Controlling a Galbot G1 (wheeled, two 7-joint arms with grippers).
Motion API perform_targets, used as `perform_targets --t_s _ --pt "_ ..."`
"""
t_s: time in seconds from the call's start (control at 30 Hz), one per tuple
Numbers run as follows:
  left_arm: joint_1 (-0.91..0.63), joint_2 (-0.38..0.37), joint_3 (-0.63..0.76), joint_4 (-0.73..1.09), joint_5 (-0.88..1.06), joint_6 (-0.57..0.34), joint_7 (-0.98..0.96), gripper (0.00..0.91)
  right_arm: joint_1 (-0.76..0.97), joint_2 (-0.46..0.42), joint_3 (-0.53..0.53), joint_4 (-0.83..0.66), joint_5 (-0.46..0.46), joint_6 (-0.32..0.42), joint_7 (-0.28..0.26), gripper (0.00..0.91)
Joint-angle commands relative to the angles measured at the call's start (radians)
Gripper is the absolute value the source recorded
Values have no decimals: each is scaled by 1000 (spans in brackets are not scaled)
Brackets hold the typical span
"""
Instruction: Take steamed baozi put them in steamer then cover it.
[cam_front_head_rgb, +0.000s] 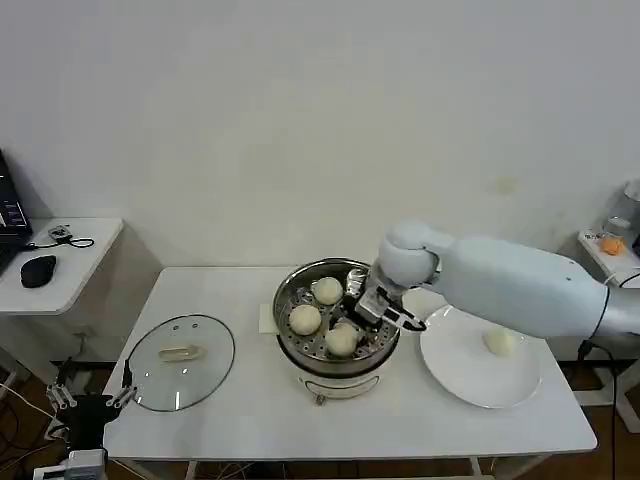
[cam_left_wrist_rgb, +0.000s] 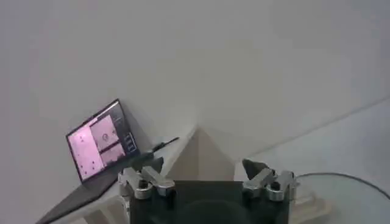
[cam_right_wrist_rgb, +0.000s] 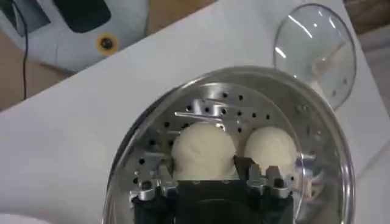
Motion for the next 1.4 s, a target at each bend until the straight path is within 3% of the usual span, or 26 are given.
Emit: perform_targets --t_s 0.03,0.3,0.47,0.6,0.73,0.8,1.07,1.4 --pt "-1 0 -1 1 -1 0 0 907 1 1 -7 1 0 27 -8 907" --pt "-5 2 3 3 -1 1 0 907 11 -18 13 -1 17 35 20 907" --pt "-8 11 2 7 -5 1 1 907 22 -40 66 -22 91 2 55 907" --pt "-20 20 8 16 -7 0 1 907 30 -56 103 -63 118 -78 127 907" --pt "-28 25 21 22 -12 -2 -1 907 26 -102 135 -73 119 -215 216 907" --pt "-35 31 31 30 -15 -3 -2 907 27 -162 140 -35 137 -296 234 907" --pt "-52 62 49 38 -51 11 -1 907 12 -463 146 42 97 -413 221 907" --pt "-78 75 102 49 -57 8 1 907 -99 -643 191 -15 1 -364 185 907"
